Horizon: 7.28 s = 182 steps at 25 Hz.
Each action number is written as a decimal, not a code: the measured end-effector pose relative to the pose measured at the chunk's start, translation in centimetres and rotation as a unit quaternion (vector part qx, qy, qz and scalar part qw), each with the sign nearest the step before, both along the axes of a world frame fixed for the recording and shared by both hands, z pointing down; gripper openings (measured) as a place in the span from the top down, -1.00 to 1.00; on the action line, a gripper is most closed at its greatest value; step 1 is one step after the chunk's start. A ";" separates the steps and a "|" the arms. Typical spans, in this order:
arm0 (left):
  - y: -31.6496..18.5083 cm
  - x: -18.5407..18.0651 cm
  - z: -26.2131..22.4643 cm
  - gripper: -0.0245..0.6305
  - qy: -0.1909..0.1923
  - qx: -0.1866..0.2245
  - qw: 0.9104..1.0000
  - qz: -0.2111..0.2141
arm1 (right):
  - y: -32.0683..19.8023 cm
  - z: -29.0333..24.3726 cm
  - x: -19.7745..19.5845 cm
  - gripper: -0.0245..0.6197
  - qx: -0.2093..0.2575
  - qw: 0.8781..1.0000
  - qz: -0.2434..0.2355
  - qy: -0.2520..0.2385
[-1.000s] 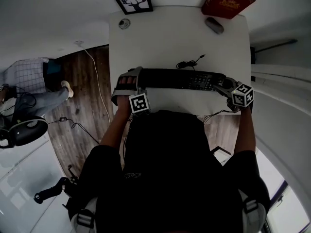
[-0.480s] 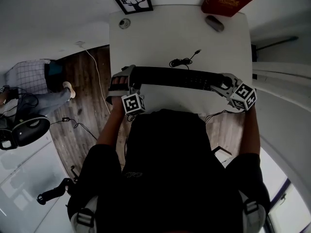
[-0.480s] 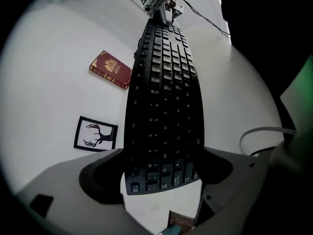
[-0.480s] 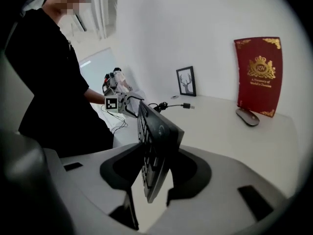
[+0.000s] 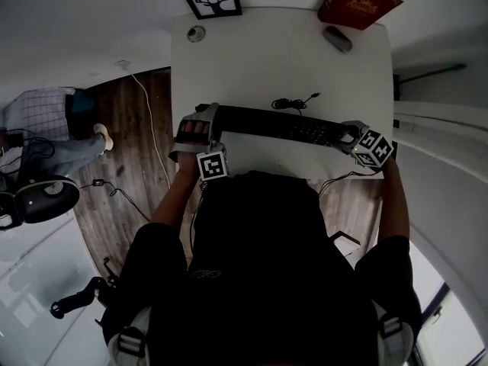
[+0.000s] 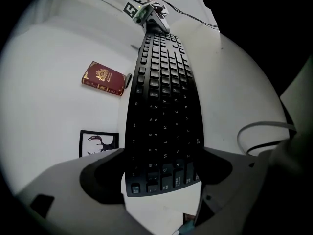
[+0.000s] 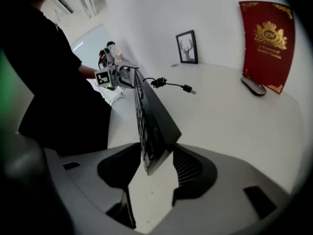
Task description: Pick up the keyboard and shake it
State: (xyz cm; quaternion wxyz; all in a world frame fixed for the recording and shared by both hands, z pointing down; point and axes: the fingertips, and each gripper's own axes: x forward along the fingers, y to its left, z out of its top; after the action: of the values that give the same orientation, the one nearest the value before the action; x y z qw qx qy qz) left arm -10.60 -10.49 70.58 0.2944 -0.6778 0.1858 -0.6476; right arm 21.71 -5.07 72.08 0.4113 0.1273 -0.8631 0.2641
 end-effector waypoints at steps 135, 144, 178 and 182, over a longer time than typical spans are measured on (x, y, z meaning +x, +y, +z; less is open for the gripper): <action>-1.1 -6.0 -45.4 0.43 0.189 0.328 0.874 -0.304 | -17.1 -43.7 -8.5 0.67 0.686 0.665 -0.114 0.271; 12.3 -13.5 -47.7 0.44 0.100 0.358 0.807 -0.458 | -14.4 -44.5 -22.7 0.67 0.723 0.641 -0.224 0.126; -1.4 3.7 -30.6 0.42 0.264 0.028 0.958 -0.107 | -4.3 -31.6 2.3 0.67 0.363 0.859 -0.138 0.333; 1.8 5.8 -22.5 0.44 0.241 -0.101 0.959 -0.112 | -0.1 -23.6 4.1 0.67 0.234 0.902 -0.166 0.322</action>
State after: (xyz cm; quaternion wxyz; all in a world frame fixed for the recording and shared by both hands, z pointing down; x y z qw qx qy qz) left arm -4.82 -8.71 48.12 0.0962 -0.8145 0.2597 -0.5097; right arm 25.84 -5.13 48.48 0.6630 0.1529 -0.7292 -0.0734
